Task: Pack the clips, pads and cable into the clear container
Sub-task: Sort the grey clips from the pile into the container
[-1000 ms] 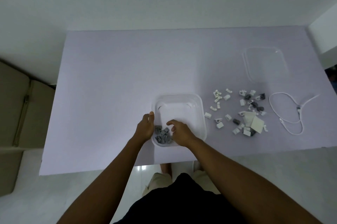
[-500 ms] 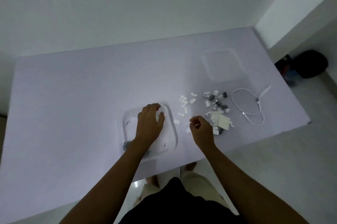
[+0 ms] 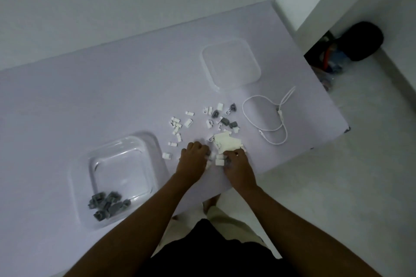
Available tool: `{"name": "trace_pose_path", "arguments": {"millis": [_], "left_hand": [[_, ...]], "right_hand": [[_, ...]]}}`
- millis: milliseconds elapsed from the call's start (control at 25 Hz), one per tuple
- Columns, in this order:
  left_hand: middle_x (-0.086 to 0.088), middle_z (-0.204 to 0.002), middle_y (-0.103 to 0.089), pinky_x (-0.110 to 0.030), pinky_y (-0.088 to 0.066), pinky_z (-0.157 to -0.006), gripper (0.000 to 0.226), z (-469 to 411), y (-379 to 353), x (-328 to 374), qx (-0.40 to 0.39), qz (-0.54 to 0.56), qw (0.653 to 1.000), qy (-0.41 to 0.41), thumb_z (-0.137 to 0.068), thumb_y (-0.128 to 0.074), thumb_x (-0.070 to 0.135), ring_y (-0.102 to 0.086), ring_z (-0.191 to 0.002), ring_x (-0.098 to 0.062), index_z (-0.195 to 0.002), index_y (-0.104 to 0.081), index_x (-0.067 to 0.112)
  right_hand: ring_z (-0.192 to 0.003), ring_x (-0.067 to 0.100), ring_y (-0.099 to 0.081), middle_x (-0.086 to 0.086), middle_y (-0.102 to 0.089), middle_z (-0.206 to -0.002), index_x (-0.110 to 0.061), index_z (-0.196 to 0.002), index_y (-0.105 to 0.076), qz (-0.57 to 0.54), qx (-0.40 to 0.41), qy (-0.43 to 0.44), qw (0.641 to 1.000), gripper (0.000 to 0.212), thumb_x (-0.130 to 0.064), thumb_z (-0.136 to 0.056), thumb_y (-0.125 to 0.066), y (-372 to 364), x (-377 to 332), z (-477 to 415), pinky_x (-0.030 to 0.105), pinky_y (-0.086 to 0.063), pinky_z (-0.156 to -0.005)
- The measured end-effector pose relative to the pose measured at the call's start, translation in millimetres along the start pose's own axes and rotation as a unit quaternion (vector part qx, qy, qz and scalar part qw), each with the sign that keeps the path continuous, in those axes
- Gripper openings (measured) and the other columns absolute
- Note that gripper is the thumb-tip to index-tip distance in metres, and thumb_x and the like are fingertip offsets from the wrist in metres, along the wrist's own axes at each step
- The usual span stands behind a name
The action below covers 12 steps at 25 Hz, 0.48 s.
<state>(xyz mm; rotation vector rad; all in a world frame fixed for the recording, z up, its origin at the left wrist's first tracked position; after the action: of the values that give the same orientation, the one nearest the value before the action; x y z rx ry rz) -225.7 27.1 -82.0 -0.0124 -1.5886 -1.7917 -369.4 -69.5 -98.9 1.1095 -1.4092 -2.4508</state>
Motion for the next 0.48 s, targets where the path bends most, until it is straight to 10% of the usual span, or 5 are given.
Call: {"name": "trace_pose_path", "arguments": {"millis": [320,480], "left_hand": [[-0.003,-0.092,-0.065,-0.037,-0.043,-0.074,0.009,-26.0,-8.1,6.0,0.010,-0.082,0.996,0.045,-0.094,-0.055,0.024,-0.056,-0.089,-0.025,-0.092,-0.062,0.018],[-0.004,-0.088,-0.064,-0.031,-0.044,-0.067,0.010,-40.2,-3.1,8.4,0.039,0.069,0.987,0.143,-0.092,-0.053,0.020,-0.058,-0.080,-0.021,-0.094,-0.062,0.014]], "right_hand": [[-0.085,0.022,-0.064,0.010,-0.066,-0.095,-0.008,-0.095,-0.070,-0.084,-0.027,0.041,0.995,0.018,-0.004,-0.077,-0.070,19.5,18.2,-33.1,0.024,-0.050,-0.077],[-0.081,0.014,-0.059,0.007,-0.067,-0.090,-0.006,-0.093,-0.070,-0.176,0.034,-0.037,0.983,0.017,0.004,-0.081,-0.061,52.7,31.2,-54.9,0.002,-0.039,-0.071]]}}
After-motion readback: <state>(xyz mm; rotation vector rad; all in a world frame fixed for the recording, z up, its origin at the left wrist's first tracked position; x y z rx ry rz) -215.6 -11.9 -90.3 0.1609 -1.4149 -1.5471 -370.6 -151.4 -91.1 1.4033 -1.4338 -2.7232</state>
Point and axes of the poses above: each hand's wrist, its own z-axis away from the middle knuckle, its own y-axis out of the back of the hand, x = y × z, the point moved 4 cm from there along -z, towards the middle knuckle
